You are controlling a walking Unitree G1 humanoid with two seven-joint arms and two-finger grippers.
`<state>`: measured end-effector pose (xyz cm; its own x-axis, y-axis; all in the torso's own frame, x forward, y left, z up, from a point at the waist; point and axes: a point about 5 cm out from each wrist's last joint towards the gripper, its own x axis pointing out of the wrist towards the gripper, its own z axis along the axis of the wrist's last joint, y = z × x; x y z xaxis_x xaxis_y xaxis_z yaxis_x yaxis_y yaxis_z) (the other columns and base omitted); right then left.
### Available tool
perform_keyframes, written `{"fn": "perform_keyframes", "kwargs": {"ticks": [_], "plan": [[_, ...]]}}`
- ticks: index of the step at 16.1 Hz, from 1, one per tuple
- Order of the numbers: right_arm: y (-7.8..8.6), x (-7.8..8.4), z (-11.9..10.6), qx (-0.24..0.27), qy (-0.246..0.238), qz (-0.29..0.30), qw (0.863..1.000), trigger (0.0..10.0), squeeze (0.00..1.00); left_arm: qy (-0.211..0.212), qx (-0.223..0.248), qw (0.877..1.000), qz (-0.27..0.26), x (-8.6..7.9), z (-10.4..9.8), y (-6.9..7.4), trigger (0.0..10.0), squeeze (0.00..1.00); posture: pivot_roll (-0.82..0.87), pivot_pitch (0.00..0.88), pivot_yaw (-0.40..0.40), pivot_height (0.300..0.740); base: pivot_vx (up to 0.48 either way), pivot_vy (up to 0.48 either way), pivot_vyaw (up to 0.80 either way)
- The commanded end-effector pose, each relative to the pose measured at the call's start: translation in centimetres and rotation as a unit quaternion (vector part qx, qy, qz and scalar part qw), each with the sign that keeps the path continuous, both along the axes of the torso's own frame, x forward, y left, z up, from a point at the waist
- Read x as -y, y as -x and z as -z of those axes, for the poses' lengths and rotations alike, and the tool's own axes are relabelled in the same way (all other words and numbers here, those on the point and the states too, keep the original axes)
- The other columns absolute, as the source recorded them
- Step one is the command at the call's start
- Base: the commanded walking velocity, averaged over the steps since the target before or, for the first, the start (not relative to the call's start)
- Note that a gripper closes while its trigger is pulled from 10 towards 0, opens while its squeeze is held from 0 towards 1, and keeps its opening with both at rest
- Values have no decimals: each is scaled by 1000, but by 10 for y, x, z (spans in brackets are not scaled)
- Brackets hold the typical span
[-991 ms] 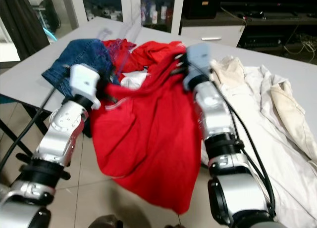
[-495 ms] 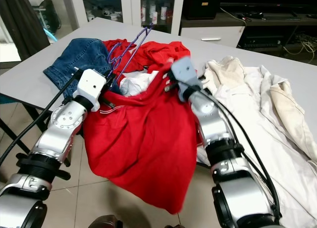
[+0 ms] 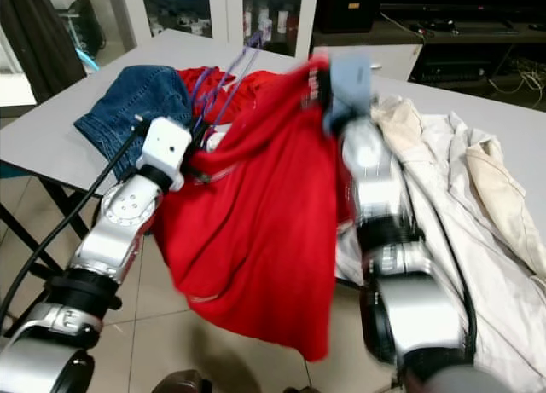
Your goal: Hang hanger
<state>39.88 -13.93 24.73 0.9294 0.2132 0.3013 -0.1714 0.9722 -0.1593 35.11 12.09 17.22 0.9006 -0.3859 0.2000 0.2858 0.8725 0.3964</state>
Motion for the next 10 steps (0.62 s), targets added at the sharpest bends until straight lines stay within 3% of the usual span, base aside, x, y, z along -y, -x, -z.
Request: {"fn": "perform_keyframes", "kwargs": {"ticks": [1, 3, 6, 10], "plan": [[-2, 14, -25, 38, -26, 15, 999, 2667, 0, 7, 14, 1000, -12, -4, -9, -3, 10000, 0, 240, 0, -26, 740, 0, 0, 0], [-15, 5, -73, 51, -31, -1, 998, 3412, 0, 41, 57, 997, -16, -1, -26, -3, 10000, 0, 249, 0, -38, 740, 0, 0, 0], [-22, -8, -83, 28, -16, -10, 999, 4078, 0, 72, 99, 992, -29, -2, -40, 1, 10000, 0, 264, 0, -49, 740, 0, 0, 0], [-25, -23, -99, 13, -52, -9, 999, 3725, 0, 103, 144, 983, -47, -7, -51, 7, 10000, 0, 281, 0, -52, 740, 0, 0, 0]]}}
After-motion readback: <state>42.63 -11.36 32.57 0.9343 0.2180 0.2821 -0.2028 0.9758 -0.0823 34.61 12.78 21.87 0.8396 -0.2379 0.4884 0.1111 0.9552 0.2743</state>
